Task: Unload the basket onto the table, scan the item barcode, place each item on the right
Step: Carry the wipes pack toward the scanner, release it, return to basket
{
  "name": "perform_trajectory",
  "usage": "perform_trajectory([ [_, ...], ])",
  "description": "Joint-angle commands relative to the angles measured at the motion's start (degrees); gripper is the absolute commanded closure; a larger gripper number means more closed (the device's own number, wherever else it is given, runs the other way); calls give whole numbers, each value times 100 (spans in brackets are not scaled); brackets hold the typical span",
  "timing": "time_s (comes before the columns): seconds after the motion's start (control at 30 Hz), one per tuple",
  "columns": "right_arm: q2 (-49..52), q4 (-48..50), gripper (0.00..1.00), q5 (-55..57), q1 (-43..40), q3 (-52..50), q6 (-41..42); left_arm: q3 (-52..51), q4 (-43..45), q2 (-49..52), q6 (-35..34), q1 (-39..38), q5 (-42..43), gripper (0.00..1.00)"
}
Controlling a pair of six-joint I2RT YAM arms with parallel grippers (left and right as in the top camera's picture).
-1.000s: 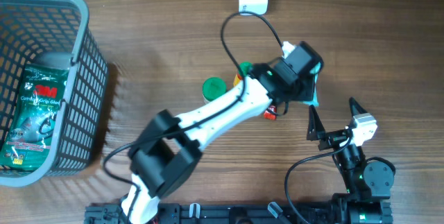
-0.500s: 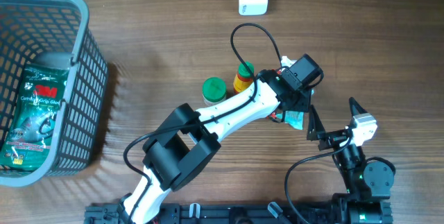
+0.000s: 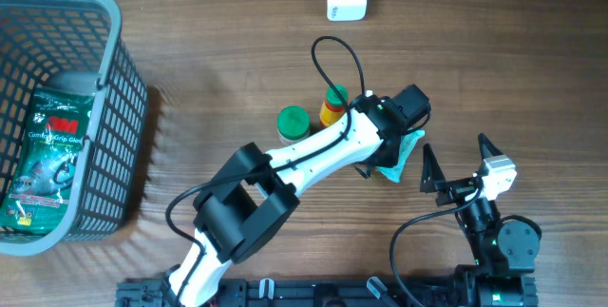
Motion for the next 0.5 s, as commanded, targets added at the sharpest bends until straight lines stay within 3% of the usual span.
perform_trajectory([
  [0.0,-35,13,0,94,31,-7,74,59,-295,-706,11,-4,-341,52],
  [0.13,-35,13,0,92,31,-7,76,59,-610,-1419,13,-4,-828,46],
  [0.2,-35,13,0,94,31,-7,74,59,-721,-1847,11,2,-1331,34],
  [0.4,-35,13,0,94,31,-7,74,59,-964,-3008,11,264,-3176,19],
  [0.47,-35,13,0,94,31,-7,74,59,-984,-3322,11,476,-3554,7],
])
